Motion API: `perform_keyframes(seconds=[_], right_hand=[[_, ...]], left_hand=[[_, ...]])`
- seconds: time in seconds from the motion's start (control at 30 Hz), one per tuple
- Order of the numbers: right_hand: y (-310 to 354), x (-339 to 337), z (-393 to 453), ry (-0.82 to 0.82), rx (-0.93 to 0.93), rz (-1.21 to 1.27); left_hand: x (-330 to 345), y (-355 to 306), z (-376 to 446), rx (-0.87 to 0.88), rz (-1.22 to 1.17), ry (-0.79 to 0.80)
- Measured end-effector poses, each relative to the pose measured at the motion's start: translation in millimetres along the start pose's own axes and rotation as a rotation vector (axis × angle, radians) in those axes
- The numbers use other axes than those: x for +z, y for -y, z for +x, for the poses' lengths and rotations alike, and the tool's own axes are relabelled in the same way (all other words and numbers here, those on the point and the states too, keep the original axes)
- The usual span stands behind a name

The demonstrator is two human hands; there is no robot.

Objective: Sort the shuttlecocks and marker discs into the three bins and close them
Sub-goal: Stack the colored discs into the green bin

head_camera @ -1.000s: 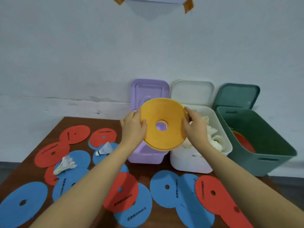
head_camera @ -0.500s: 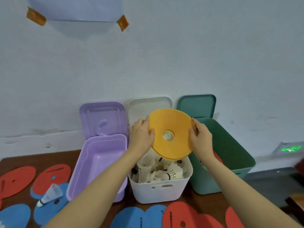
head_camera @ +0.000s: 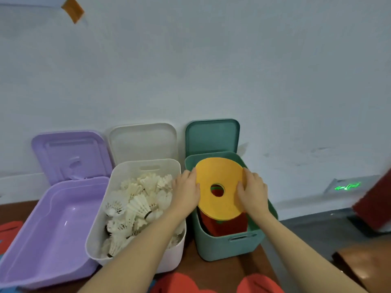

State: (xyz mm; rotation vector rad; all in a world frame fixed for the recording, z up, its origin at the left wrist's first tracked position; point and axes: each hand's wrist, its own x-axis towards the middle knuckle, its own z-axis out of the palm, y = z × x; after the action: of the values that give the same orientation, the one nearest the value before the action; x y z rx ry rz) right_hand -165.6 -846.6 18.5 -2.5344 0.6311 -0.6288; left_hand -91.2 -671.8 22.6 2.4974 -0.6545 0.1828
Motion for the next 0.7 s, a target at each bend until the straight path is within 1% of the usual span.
perform_keyframes(seconds=[0.1,0.17,0.27,0.43,0.57,0.7], right_hand=[[-27.1,-2.3,0.7,0.127,0.012,-0.082],[-39.9,-0.4,-2.4,0.206,-0.017,-0.149],[-44.1,2.0,-9.2,0.281,-0.115,-0.135],[-17.6,4.5,-24.1,0.278,-0.345,0.018],[19.4,12.5,-36.2,0.258,-0.530,0.076],[66.1,23.0,-52.5,0.264,-0.659,0.141]], left_hand=[[19.4,-11.6,-9.1,-0.026,0.108,0.063],[26.8,-13.8,-17.5,-0.039,0.190,0.092],[27.4,-16.3,-30.7,-0.053,0.202,0.060],[-2.1,-14.9,-56.3,-0.033,0.245,-0.058],[-35.5,-2.9,-78.6,-0.017,0.355,-0.155],[-67.3,25.8,-108.3,-0.087,0.414,-0.146]])
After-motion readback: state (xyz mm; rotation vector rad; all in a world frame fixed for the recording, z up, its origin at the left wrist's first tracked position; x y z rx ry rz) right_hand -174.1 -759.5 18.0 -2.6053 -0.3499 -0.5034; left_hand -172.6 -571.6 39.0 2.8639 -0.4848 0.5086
